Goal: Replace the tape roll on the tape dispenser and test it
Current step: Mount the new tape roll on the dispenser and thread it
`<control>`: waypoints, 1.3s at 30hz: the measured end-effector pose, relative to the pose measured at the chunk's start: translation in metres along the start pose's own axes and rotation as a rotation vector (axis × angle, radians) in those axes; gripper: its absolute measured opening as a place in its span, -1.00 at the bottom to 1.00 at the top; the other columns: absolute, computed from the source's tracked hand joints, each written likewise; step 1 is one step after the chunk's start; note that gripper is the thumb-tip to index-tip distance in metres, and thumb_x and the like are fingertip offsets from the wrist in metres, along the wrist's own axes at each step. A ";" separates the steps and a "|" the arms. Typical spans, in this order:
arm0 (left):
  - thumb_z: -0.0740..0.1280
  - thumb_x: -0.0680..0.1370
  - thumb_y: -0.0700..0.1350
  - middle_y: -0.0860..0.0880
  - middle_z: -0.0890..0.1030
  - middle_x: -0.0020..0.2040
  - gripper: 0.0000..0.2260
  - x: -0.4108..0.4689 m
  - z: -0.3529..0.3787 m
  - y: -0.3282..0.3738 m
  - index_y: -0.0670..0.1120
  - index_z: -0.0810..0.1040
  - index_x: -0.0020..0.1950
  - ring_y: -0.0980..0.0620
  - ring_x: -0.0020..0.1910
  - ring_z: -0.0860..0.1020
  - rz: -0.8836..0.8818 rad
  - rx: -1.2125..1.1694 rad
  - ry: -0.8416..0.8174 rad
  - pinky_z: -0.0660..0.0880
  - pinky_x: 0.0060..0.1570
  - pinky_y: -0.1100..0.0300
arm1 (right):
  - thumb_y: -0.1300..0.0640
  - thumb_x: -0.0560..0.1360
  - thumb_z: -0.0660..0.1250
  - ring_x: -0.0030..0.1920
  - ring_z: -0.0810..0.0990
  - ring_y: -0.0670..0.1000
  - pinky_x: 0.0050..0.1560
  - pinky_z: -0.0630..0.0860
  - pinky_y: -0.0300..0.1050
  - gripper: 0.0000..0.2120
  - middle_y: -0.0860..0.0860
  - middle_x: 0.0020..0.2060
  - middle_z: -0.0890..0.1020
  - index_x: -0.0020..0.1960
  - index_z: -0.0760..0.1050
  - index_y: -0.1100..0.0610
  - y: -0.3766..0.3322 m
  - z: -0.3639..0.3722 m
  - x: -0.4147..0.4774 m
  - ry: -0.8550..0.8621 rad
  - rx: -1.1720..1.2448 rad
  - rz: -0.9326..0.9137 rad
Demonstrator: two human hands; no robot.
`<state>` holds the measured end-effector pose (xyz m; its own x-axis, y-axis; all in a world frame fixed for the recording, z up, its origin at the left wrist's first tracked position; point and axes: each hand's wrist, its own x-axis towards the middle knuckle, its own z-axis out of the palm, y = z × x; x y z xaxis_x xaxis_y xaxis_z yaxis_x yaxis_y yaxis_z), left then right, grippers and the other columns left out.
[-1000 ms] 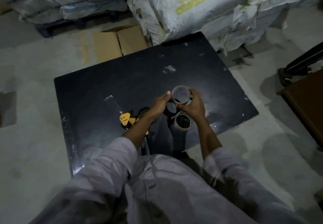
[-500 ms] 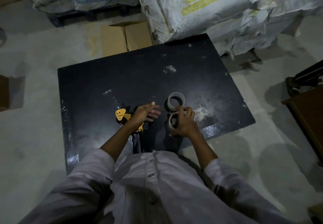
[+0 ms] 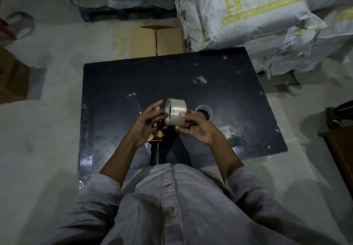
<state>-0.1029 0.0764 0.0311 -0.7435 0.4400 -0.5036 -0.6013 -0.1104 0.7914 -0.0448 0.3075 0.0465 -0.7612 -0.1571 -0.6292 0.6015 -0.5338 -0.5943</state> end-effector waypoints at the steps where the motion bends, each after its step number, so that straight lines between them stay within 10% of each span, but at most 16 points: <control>1: 0.28 0.79 -0.02 -0.14 0.59 0.58 -0.58 -0.004 -0.001 0.007 0.07 0.49 0.67 -0.13 0.48 0.59 0.035 0.020 -0.038 0.56 0.43 -0.27 | 0.32 0.70 0.39 0.11 0.79 0.11 0.34 0.75 0.16 -0.70 0.16 0.13 0.73 0.43 0.61 0.25 -0.002 0.001 0.001 -0.044 0.055 0.010; 5: 0.29 0.78 -0.04 -0.04 0.69 0.43 -0.63 -0.012 -0.006 0.026 0.08 0.57 0.60 0.03 0.21 0.68 0.108 0.127 -0.078 0.67 0.11 0.08 | 0.22 0.62 0.42 -0.19 0.75 0.02 0.00 0.83 -0.01 -0.86 0.13 -0.22 0.65 0.13 0.66 0.26 -0.005 0.002 0.003 -0.069 0.099 0.024; 10: 0.42 0.72 -0.18 -0.01 0.80 0.08 -0.71 -0.009 -0.008 0.023 -0.20 0.69 0.43 0.06 -0.07 0.75 0.105 0.150 0.126 0.67 -0.15 0.20 | 0.17 0.76 0.34 0.28 0.73 0.25 0.28 0.77 0.16 -0.54 0.37 0.35 0.64 0.58 0.46 0.38 -0.010 0.004 0.010 -0.101 -0.005 0.042; 14: 0.47 0.69 -0.19 -0.13 0.77 -0.18 -0.70 -0.001 -0.007 0.016 -0.34 0.69 0.36 -0.01 -0.38 0.70 0.113 0.106 0.304 0.70 -0.28 0.18 | -0.03 0.74 0.41 0.54 0.61 0.34 0.53 0.57 0.37 -0.49 0.34 0.52 0.59 0.57 0.56 0.25 -0.017 0.009 0.022 -0.005 -0.198 0.000; 20: 0.35 0.75 -0.24 -0.20 0.80 -0.03 -0.71 0.000 -0.008 0.016 -0.27 0.67 0.45 -0.07 -0.15 0.75 0.088 0.042 0.192 0.75 -0.04 0.09 | -0.07 0.77 0.34 0.02 0.85 0.05 0.11 0.80 0.01 -0.62 0.12 0.05 0.80 0.36 0.63 0.22 -0.015 0.006 0.029 0.089 0.015 0.018; 28: 0.51 0.61 -0.38 -0.30 0.71 0.22 -0.40 -0.005 -0.007 0.020 -0.04 0.55 0.62 0.02 0.04 0.63 0.302 0.453 0.155 0.68 0.05 0.21 | 0.00 0.76 0.38 0.05 0.87 0.10 0.03 0.83 0.02 -0.51 0.17 0.09 0.81 0.57 0.51 0.28 -0.009 0.004 0.032 0.080 0.258 0.017; 34: 0.51 0.61 -0.40 -0.43 0.61 0.22 -0.65 0.000 -0.008 0.023 -0.25 0.71 0.39 -0.29 0.09 0.65 0.313 0.618 0.138 0.66 0.29 -0.30 | -0.02 0.74 0.42 0.02 0.86 0.03 -0.04 0.81 -0.10 -0.54 0.11 0.07 0.81 0.52 0.56 0.23 -0.009 0.004 0.035 0.088 0.302 0.010; 39: 0.59 0.58 -0.28 -0.36 0.65 0.10 -0.83 0.008 -0.012 0.010 -0.28 0.77 0.16 -0.21 -0.06 0.66 0.268 0.644 0.257 0.67 0.03 -0.19 | 0.00 0.74 0.42 0.06 0.83 -0.02 0.04 0.79 -0.19 -0.66 0.10 0.15 0.80 0.36 0.63 0.23 -0.011 0.014 0.034 0.075 0.245 -0.037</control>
<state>-0.1183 0.0681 0.0314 -0.9332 0.2401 -0.2673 -0.1578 0.3942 0.9054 -0.0805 0.2969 0.0389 -0.7563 -0.0768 -0.6498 0.4899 -0.7247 -0.4845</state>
